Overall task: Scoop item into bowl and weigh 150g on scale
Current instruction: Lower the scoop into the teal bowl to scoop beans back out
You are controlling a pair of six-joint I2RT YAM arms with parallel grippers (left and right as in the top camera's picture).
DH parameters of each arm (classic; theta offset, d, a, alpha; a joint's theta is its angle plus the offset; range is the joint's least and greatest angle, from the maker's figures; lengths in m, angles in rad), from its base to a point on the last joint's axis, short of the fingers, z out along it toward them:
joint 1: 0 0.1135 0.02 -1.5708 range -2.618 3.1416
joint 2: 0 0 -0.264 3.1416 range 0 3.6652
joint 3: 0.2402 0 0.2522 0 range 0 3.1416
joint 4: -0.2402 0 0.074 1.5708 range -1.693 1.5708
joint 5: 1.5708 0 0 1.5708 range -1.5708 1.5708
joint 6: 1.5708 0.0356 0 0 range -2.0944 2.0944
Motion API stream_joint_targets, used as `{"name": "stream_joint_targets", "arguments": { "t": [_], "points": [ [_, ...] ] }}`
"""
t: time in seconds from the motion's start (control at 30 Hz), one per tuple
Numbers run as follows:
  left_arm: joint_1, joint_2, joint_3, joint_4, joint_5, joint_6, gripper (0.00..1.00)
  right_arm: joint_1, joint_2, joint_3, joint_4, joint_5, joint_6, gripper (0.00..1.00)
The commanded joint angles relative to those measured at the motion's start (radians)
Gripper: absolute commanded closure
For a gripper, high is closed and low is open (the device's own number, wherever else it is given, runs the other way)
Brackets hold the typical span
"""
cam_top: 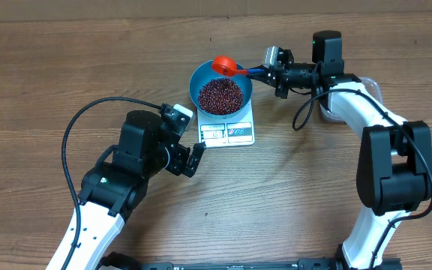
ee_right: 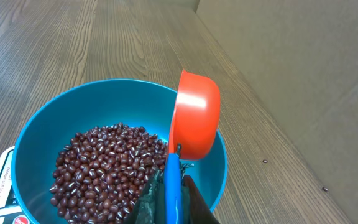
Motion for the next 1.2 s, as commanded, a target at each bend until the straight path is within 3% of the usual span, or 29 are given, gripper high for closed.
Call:
{"name": "stream_joint_targets", "arguments": {
  "t": [0.0, 0.5, 0.67, 0.9, 1.17],
  "points": [
    [0.004, -0.017, -0.003, 0.002, 0.014, 0.019, 0.00, 0.002, -0.015, 0.022, 0.005, -0.004, -0.005, 0.96],
    [0.004, -0.017, -0.003, 0.002, 0.014, 0.019, 0.01, 0.002, -0.015, 0.022, -0.088, 0.045, 0.006, 0.96],
    [0.004, -0.017, -0.003, 0.002, 0.014, 0.019, 0.00, 0.002, -0.024, 0.022, -0.102, 0.148, 0.186, 0.96],
    [0.004, -0.017, -0.003, 0.002, 0.014, 0.019, 0.01, 0.002, -0.117, 0.022, -0.234, 0.283, 0.191, 0.96],
    [0.004, -0.017, -0.003, 0.002, 0.014, 0.019, 0.00, 0.023, -0.179, 0.023, -0.295, 0.302, 0.191, 0.96]
  ]
}}
